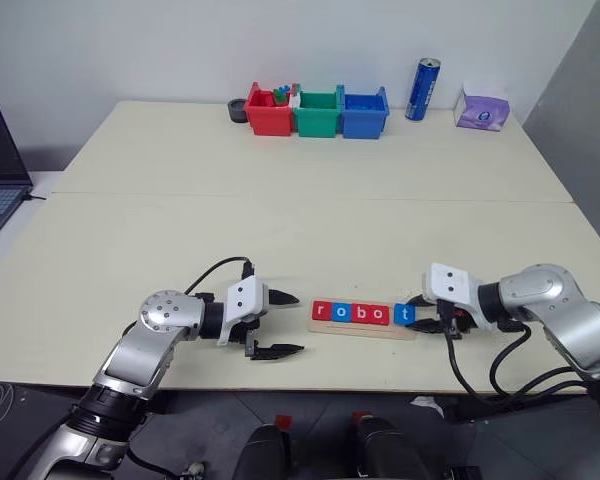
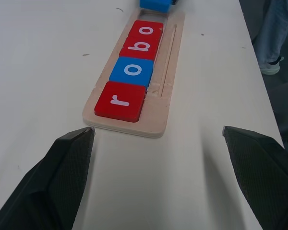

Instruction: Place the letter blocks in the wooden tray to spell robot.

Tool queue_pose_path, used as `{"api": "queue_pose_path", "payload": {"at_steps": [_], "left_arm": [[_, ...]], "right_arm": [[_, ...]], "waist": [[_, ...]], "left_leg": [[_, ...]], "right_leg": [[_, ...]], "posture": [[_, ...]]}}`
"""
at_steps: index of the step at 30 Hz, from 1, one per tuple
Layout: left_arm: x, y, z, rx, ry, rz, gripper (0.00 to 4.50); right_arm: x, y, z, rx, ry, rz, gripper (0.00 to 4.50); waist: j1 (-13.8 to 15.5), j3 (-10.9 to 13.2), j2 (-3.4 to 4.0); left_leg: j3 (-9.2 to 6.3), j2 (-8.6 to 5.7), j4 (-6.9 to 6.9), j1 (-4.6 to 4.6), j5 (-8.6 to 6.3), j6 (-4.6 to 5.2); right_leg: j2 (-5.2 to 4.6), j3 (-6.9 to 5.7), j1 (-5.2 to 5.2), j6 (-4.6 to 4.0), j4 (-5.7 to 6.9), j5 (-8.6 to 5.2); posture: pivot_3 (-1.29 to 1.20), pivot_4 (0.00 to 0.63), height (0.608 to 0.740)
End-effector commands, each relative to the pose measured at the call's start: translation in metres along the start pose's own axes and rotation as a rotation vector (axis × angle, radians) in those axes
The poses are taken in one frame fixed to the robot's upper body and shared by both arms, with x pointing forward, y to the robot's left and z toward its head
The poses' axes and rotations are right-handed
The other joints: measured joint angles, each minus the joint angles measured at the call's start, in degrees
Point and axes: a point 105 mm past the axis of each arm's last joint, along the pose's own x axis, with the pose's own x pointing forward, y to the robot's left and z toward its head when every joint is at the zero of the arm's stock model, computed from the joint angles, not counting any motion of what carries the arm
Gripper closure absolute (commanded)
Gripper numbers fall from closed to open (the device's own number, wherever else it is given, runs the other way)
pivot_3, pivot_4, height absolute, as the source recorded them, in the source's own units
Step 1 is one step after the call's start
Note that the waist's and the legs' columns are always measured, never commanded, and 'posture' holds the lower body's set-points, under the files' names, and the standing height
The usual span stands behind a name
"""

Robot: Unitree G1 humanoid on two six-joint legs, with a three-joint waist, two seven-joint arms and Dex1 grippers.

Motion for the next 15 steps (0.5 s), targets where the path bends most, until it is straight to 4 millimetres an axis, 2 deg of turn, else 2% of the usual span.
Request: {"api": "queue_pose_path", "payload": {"at_steps": [1,15], "left_arm": [[-0.0028,0.0015,0.0082,0.035,-0.02,0.016,0.0],[-0.0013,-0.0002,0.0057,0.031,-0.024,0.021,0.0]], "right_arm": [[-0.0019,-0.003,0.0048,-0.035,0.013,0.001,3.04],[0.0007,-0.0032,0.007,-0.056,0.026,0.025,3.04]], "waist": [[0.0,0.0,0.0],[0.0,0.0,0.0]], "left_leg": [[0.0,0.0,0.0,0.0,0.0,0.0],[-0.01,0.0,0.0,0.0,0.0,0.0]], "right_leg": [[0.0,0.0,0.0,-0.01,0.0,0.0],[0.0,0.0,0.0,-0.05,0.01,0.03]], "posture": [[0.0,0.15,0.74],[0.0,0.15,0.74]]}}
